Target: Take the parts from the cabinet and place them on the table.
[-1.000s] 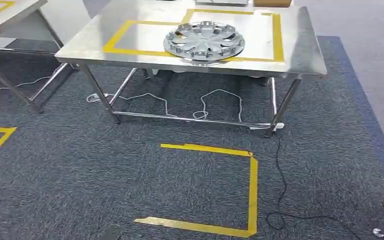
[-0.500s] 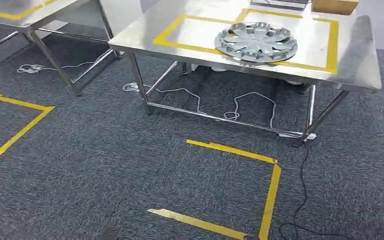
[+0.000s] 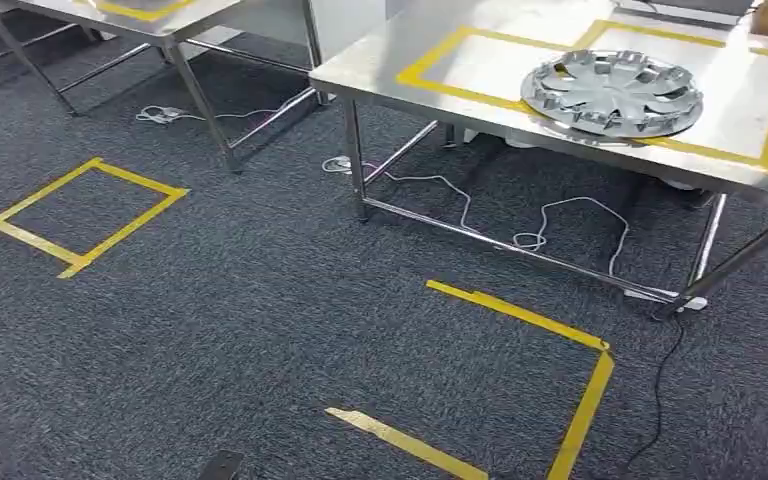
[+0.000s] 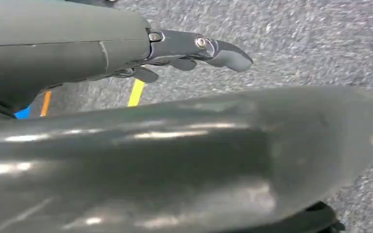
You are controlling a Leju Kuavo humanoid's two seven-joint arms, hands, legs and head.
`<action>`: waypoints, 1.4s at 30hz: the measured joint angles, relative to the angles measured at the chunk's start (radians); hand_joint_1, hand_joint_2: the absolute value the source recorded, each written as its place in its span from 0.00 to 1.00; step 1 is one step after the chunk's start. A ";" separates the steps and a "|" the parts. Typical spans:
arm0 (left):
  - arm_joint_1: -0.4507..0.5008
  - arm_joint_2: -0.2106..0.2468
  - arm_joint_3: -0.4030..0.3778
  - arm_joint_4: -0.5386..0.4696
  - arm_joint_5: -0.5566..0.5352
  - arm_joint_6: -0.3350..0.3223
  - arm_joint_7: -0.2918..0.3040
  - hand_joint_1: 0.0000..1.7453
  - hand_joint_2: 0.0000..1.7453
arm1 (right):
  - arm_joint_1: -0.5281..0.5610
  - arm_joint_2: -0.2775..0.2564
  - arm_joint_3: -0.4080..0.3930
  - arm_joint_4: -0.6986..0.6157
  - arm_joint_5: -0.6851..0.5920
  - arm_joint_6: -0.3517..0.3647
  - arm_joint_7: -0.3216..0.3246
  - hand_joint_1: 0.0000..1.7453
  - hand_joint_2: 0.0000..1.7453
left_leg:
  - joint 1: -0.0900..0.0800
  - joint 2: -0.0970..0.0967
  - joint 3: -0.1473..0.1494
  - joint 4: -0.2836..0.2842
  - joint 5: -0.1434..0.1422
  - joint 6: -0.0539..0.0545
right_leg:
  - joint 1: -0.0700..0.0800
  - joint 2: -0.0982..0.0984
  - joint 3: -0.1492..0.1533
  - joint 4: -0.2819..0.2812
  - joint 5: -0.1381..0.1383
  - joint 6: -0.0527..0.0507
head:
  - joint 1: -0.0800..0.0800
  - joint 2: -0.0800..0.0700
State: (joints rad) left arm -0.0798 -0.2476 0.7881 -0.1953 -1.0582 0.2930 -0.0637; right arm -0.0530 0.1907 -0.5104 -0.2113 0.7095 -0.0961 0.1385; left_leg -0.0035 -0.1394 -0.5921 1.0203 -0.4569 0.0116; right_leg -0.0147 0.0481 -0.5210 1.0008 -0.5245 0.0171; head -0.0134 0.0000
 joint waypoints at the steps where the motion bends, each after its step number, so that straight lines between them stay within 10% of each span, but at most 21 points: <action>1: 0.002 0.002 0.001 0.000 0.000 0.000 0.001 0.00 0.00 | -0.001 0.001 0.000 0.000 0.001 0.002 -0.004 0.00 0.00 | -0.001 0.030 -0.002 0.008 -0.013 -0.004 | -0.006 -0.017 0.003 -0.005 0.004 -0.007 | 0.000 0.000; 3: 0.000 0.000 0.001 0.000 0.000 0.002 0.001 0.00 0.00 | -0.002 0.000 0.000 0.000 0.003 0.003 -0.005 0.00 0.00 | -0.002 0.110 -0.051 0.115 -0.079 -0.019 | -0.004 -0.042 0.005 -0.005 0.001 -0.014 | -0.015 0.000; 6: -0.001 0.000 0.001 0.000 0.001 0.003 0.001 0.00 0.00 | 0.002 -0.001 0.000 0.000 0.005 0.003 -0.004 0.00 0.00 | 0.004 0.132 -0.135 0.296 -0.140 -0.026 | 0.002 -0.093 0.007 -0.004 -0.004 -0.018 | -0.014 0.000; 9: 0.002 0.002 0.003 0.000 0.003 0.003 0.001 0.00 0.00 | 0.000 -0.001 0.001 0.000 0.008 0.002 -0.012 0.00 0.00 | 0.001 0.150 -0.047 0.129 -0.031 -0.011 | 0.008 -0.133 0.018 -0.005 -0.011 -0.018 | -0.015 0.000; 11: -0.003 0.003 0.003 0.000 0.005 0.003 0.000 0.00 0.00 | 0.001 0.000 0.002 0.001 0.009 0.001 -0.020 0.00 0.00 | -0.021 0.230 0.014 0.015 -0.019 0.009 | 0.016 -0.157 0.023 -0.005 -0.019 -0.011 | -0.014 0.000; 15: 0.001 0.003 0.003 0.000 0.006 0.003 -0.001 0.00 0.00 | -0.006 0.000 0.003 0.001 0.009 0.000 -0.021 0.00 0.00 | -0.020 0.185 0.011 -0.008 -0.015 0.024 | 0.020 -0.204 0.034 -0.010 -0.024 0.007 | -0.012 0.000; 17: 0.003 0.002 0.004 0.000 0.008 0.003 -0.001 0.00 0.00 | -0.007 -0.001 0.008 0.001 0.011 -0.001 -0.023 0.00 0.00 | -0.008 0.165 0.016 -0.017 -0.005 0.033 | 0.010 -0.087 0.011 0.034 -0.064 0.018 | -0.009 0.000; 21: -0.003 -0.001 0.005 0.000 0.008 0.003 -0.003 0.00 0.00 | 0.002 -0.002 0.009 0.001 0.014 -0.003 -0.023 0.00 0.00 | -0.008 0.109 0.011 -0.016 -0.003 0.040 | 0.007 -0.049 -0.129 0.308 -0.169 0.027 | -0.008 0.000; 23: 0.002 0.000 0.005 0.000 0.006 0.007 -0.019 0.00 0.00 | 0.004 -0.003 0.009 0.001 0.016 -0.006 -0.024 0.00 0.00 | -0.007 0.080 0.013 -0.014 -0.002 0.039 | 0.003 -0.048 -0.111 0.247 -0.100 0.029 | -0.007 0.000; 25: 0.000 -0.002 0.006 0.000 0.003 0.013 -0.030 0.00 0.00 | 0.001 -0.003 0.009 0.001 0.018 -0.010 -0.028 0.00 0.00 | -0.003 0.049 0.013 -0.005 -0.005 0.033 | -0.005 -0.010 -0.031 0.065 0.004 0.032 | -0.006 0.000; 26: -0.001 -0.002 0.006 0.000 0.003 0.014 -0.032 0.00 0.00 | 0.001 -0.003 0.009 0.002 0.019 -0.011 -0.029 0.00 0.00 | -0.005 0.039 0.009 0.000 -0.007 0.027 | -0.010 0.050 -0.014 0.030 -0.010 0.032 | -0.007 0.000; 30: 0.002 -0.001 0.008 0.000 0.003 0.020 -0.034 0.00 0.00 | 0.001 -0.005 0.010 0.003 0.026 -0.015 -0.033 0.00 0.00 | -0.001 -0.010 -0.012 0.006 0.005 0.001 | -0.007 0.022 0.002 0.010 -0.011 0.012 | -0.008 0.000; 33: 0.001 0.000 0.010 0.000 0.002 0.021 -0.034 0.00 0.00 | 0.002 -0.004 0.010 0.003 0.033 -0.023 -0.009 0.00 0.00 | -0.006 0.105 -0.054 0.100 -0.061 -0.013 | -0.010 -0.026 0.011 0.000 -0.007 -0.010 | -0.024 0.000; 36: -0.002 0.000 0.010 0.000 0.000 0.020 -0.035 0.00 0.00 | 0.005 -0.005 0.010 0.003 0.034 -0.021 -0.005 0.00 0.00 | 0.006 0.130 -0.154 0.314 -0.144 -0.026 | -0.007 -0.082 0.013 0.000 -0.013 -0.015 | -0.022 0.000; 39: 0.003 0.002 0.010 0.000 0.000 0.020 -0.035 0.00 0.00 | 0.001 -0.005 0.010 0.003 0.034 -0.020 -0.007 0.00 0.00 | 0.014 0.143 -0.093 0.199 -0.054 -0.029 | -0.007 -0.122 0.022 0.000 -0.022 -0.009 | -0.023 0.000; 40: 0.002 0.002 0.011 0.000 0.000 0.020 -0.036 0.00 0.00 | 0.000 -0.005 0.010 0.003 0.034 -0.019 -0.007 0.00 0.00 | 0.014 0.160 -0.043 0.106 -0.010 -0.026 | -0.007 -0.135 0.030 0.000 -0.027 -0.004 | -0.022 0.000; 41: 0.002 0.002 0.011 0.000 0.001 0.019 -0.037 0.00 0.00 | 0.001 -0.005 0.010 0.003 0.034 -0.019 -0.007 0.00 0.00 | 0.007 0.213 -0.008 0.038 -0.003 -0.021 | -0.006 -0.144 0.034 -0.001 -0.032 0.002 | -0.023 0.000; 42: -0.002 0.002 0.011 0.000 0.002 0.016 -0.038 0.00 0.00 | 0.002 -0.005 0.010 0.003 0.037 -0.021 -0.008 0.00 0.00 | -0.005 0.220 -0.001 0.022 -0.014 -0.017 | 0.003 -0.157 0.026 0.003 -0.039 0.011 | -0.025 0.000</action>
State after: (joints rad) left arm -0.0815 -0.2457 0.7988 -0.1953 -1.0563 0.3094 -0.1019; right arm -0.0512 0.1858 -0.5001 -0.2083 0.7462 -0.1167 0.1308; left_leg -0.0084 0.0807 -0.5927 1.0422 -0.4710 -0.0054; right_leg -0.0119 -0.1088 -0.4946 1.0041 -0.5632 0.0277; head -0.0385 0.0000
